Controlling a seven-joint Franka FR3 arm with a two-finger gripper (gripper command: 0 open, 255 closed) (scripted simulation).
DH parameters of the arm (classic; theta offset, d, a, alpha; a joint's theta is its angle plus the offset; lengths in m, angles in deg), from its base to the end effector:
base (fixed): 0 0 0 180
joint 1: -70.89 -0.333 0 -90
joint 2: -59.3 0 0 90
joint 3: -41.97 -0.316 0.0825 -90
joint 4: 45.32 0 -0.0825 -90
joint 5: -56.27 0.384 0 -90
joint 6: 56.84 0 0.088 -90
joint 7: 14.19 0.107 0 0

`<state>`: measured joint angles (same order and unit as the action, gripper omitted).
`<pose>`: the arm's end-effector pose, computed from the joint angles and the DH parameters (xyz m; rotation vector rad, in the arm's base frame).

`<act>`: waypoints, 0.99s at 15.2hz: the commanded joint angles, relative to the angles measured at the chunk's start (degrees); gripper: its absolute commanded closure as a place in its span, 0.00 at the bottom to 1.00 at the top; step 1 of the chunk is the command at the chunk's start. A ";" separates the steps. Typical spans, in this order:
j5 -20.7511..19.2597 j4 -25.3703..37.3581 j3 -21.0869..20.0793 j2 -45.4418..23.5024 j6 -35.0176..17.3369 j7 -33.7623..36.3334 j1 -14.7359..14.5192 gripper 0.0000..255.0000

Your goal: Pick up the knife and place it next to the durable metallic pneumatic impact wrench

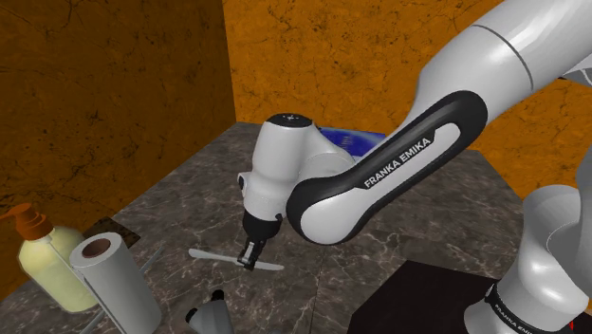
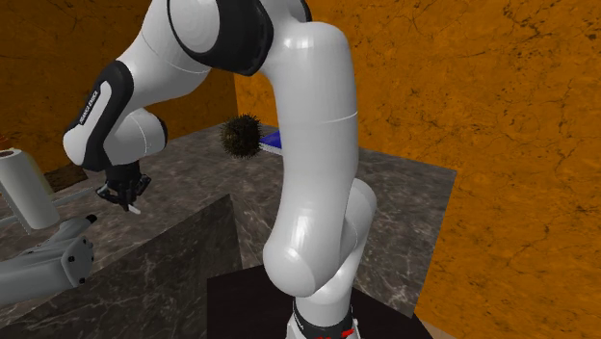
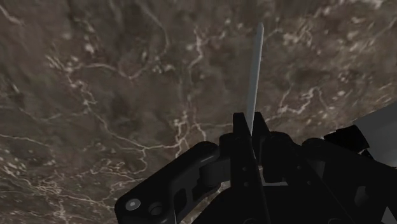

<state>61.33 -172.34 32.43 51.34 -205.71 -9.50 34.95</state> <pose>0.3992 0.4019 0.3397 -2.8067 -0.9262 -0.2788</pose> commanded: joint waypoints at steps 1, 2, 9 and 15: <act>-0.02 -0.21 0.01 -0.32 -0.54 -0.03 0.00 1.00; -0.02 -0.21 0.01 -0.33 -0.54 -0.03 0.00 1.00; -0.02 -0.21 0.01 -0.32 -0.54 -0.03 0.00 0.00; 0.89 -0.33 -0.01 4.72 4.37 -0.66 0.44 0.00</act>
<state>61.99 -172.83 32.44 54.35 -203.21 -10.10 35.30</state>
